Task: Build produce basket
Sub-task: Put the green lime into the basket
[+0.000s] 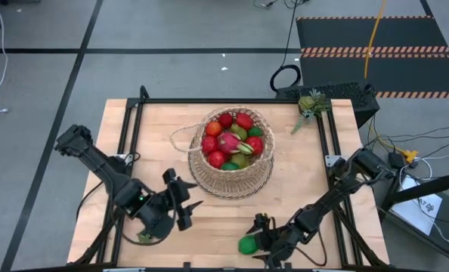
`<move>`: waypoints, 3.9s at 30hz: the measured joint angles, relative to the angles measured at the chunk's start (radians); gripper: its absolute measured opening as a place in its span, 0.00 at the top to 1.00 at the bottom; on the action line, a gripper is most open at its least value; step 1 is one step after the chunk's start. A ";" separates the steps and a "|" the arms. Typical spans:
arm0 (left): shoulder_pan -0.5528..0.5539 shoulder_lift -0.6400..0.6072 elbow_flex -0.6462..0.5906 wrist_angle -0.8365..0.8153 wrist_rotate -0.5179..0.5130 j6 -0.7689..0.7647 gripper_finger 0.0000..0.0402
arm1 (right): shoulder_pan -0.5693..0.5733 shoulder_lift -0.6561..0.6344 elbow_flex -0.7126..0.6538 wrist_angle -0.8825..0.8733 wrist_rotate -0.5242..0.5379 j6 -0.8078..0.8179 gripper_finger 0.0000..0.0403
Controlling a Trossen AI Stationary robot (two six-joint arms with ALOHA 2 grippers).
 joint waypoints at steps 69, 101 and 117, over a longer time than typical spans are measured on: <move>-0.037 0.000 -0.016 0.062 -0.047 0.068 0.36 | -0.040 -0.615 -0.456 0.508 0.190 -0.270 0.24; -0.036 0.000 -0.015 0.078 -0.048 0.080 0.36 | -0.040 -0.614 -0.495 0.638 0.192 -0.913 0.24; -0.036 0.000 -0.015 0.078 -0.048 0.084 0.36 | -0.040 -0.614 -0.495 0.638 0.192 -1.336 0.19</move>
